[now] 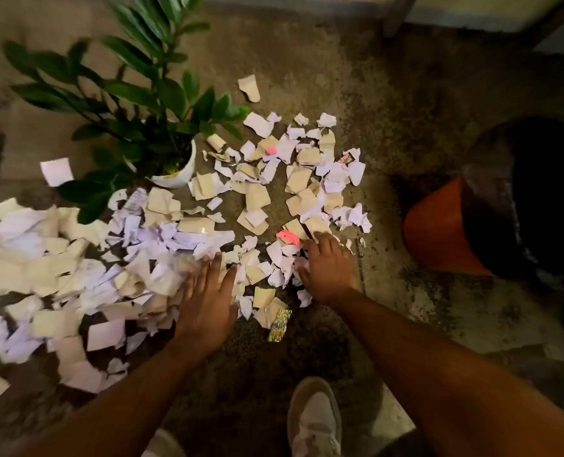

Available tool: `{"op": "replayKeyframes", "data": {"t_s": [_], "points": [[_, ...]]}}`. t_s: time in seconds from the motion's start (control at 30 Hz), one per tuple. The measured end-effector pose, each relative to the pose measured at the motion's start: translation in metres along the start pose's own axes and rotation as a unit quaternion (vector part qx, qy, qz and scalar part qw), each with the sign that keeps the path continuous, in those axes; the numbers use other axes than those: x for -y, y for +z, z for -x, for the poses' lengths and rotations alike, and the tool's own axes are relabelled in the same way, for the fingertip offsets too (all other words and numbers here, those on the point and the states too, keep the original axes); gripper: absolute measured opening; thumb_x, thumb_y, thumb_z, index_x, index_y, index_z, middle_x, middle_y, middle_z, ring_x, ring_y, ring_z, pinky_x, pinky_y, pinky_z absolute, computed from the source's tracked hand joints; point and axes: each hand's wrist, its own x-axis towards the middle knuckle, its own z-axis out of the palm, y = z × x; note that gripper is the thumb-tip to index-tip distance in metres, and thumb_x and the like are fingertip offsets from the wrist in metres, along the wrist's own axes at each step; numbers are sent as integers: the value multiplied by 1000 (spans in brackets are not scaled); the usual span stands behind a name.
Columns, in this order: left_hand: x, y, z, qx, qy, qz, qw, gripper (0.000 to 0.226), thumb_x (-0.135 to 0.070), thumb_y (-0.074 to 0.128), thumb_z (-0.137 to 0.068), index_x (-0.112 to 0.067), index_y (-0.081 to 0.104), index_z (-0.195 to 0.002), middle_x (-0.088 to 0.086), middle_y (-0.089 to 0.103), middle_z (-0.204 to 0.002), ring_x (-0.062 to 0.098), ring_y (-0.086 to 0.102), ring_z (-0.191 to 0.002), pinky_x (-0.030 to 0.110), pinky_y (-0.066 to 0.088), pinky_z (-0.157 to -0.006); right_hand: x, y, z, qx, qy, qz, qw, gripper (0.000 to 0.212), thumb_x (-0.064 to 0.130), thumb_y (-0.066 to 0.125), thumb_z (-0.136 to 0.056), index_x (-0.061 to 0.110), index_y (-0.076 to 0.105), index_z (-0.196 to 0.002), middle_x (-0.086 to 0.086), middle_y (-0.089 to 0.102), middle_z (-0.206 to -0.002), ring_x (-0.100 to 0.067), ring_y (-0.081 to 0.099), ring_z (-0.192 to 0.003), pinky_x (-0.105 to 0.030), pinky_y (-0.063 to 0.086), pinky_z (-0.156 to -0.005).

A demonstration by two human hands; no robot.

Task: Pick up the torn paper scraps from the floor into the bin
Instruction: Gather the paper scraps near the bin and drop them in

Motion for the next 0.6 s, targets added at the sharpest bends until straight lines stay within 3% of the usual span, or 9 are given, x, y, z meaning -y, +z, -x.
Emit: {"op": "replayKeyframes", "data": {"t_s": [0.1, 0.27, 0.43, 0.6], "points": [[7, 24, -28, -80, 14, -17, 997, 67, -40, 49, -95, -18, 27, -154, 13, 3, -165, 31, -4, -152, 50, -2, -121, -17, 27, -24, -91, 67, -16, 994, 61, 56, 42, -99, 15, 41, -144, -16, 39, -153, -34, 34, -144, -51, 35, -115], [21, 45, -64, -97, 11, -84, 992, 72, -56, 41, -93, -19, 28, -153, 14, 8, -165, 33, 0, -152, 62, 2, -118, -52, 48, -58, -158, 107, -22, 981, 70, 60, 38, -101, 12, 35, -152, -21, 33, -160, -40, 26, -150, -55, 28, -120], [27, 48, -72, -78, 22, -84, 993, 73, -60, 39, -92, -25, 24, -154, 10, 4, -165, 31, -2, -152, 67, 8, -114, -82, 57, -81, -116, 156, -95, 976, 73, 66, 41, -96, 23, 32, -154, -20, 21, -165, -47, 16, -151, -61, 21, -119], [31, 45, -72, -74, 37, -63, 995, 73, -59, 45, -91, -23, 27, -152, 10, 8, -165, 33, 5, -151, 66, 22, -110, -81, 69, -69, -94, 135, -116, 980, 74, 66, 36, -99, 21, 30, -157, -19, 23, -165, -42, 17, -152, -53, 20, -122]]}}
